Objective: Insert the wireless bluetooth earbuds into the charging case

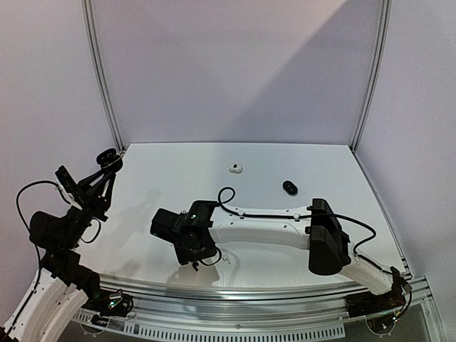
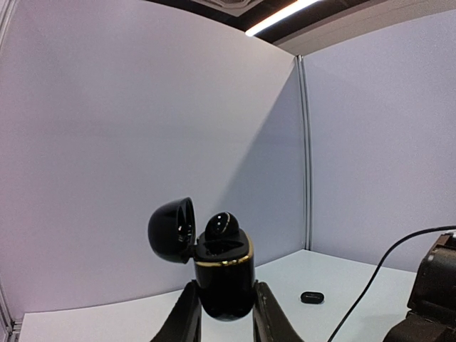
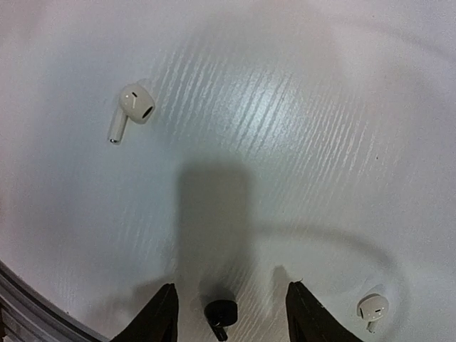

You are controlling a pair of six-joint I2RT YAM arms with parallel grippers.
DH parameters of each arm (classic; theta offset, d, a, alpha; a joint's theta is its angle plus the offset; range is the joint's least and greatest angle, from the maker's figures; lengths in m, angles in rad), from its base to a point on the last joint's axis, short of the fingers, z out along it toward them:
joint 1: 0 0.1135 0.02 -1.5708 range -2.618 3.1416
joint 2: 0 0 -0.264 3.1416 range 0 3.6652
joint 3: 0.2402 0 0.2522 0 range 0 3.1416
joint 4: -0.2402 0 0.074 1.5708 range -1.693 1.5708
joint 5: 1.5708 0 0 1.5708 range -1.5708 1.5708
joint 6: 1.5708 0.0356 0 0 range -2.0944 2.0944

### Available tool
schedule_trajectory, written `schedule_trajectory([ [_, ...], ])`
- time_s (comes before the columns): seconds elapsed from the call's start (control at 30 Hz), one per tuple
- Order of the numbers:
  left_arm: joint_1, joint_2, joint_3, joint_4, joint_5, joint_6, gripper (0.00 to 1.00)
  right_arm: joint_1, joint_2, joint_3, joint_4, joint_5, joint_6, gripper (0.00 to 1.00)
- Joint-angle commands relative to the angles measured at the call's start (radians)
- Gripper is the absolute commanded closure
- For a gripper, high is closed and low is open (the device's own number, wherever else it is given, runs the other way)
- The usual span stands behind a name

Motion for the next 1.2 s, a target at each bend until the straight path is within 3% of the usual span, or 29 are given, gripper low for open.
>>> schedule_trajectory([
  [0.0, 0.013, -0.004, -0.010, -0.007, 0.006, -0.009, 1.00, 0.003, 0.032, 0.008, -0.019, -0.005, 0.000, 0.51],
  [1.17, 0.012, -0.001, -0.011, -0.003, 0.014, -0.013, 1.00, 0.037, 0.061, 0.001, -0.099, -0.086, -0.009, 0.72],
])
